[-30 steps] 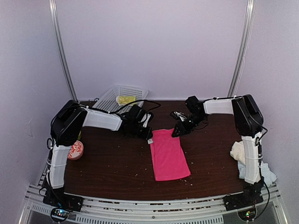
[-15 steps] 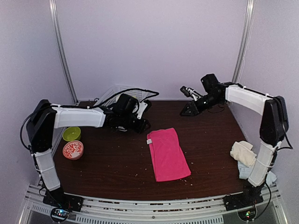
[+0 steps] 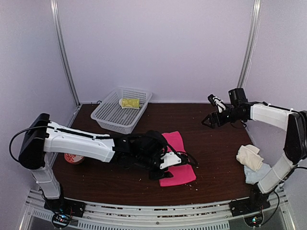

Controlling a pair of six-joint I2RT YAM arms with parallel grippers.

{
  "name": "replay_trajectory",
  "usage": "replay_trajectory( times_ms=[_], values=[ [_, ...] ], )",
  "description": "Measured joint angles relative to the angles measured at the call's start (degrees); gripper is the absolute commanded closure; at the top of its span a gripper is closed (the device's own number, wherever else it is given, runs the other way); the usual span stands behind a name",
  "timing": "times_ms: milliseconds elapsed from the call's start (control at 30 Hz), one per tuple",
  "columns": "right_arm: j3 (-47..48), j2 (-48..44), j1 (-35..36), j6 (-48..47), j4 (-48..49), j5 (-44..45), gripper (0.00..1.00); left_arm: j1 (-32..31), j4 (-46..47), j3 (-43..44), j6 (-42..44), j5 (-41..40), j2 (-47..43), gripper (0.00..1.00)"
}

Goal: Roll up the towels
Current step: Roll the towel at the center of the board.

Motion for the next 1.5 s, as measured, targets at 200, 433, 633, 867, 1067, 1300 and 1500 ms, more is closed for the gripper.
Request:
replay_trajectory(
  times_ms=[200, 433, 633, 867, 1067, 1300, 1500],
  values=[
    [-7.69, -1.60, 0.13, -1.36, 1.97, -2.05, 0.17, -1.55, -2.08, 0.96, 0.76, 0.79, 7.98, 0.56],
    [-7.61, -2.62, 0.13, -2.16, 4.96, -3.43, 0.21, -1.60, 1.03, 0.70, 0.24, -0.24, 11.58, 0.57],
    [-7.58, -2.56, 0.13, -2.49, 4.90, -3.41, 0.21, -2.80, 3.96, -0.87, -0.33, -2.34, 11.91, 0.57],
    [-7.52, -2.54, 0.13, -2.71, 4.79, -3.23, 0.22, -5.90, 5.49, 0.72, -1.77, -6.16, 13.92, 0.60],
    [-7.08, -2.60, 0.44, -2.75, 4.28, -3.41, 0.26, -6.14, 6.08, 2.99, -3.37, -8.66, 15.91, 0.66],
    [-6.47, -6.32, 2.16, -5.57, -1.18, -3.21, 0.29, -6.08, 5.92, 4.46, -4.83, -9.53, 17.25, 0.95],
    [-6.47, -14.60, 5.40, -11.93, -9.18, -3.69, 0.38, -2.82, 6.99, 2.78, -7.06, -1.46, 15.93, 1.00]
  ],
)
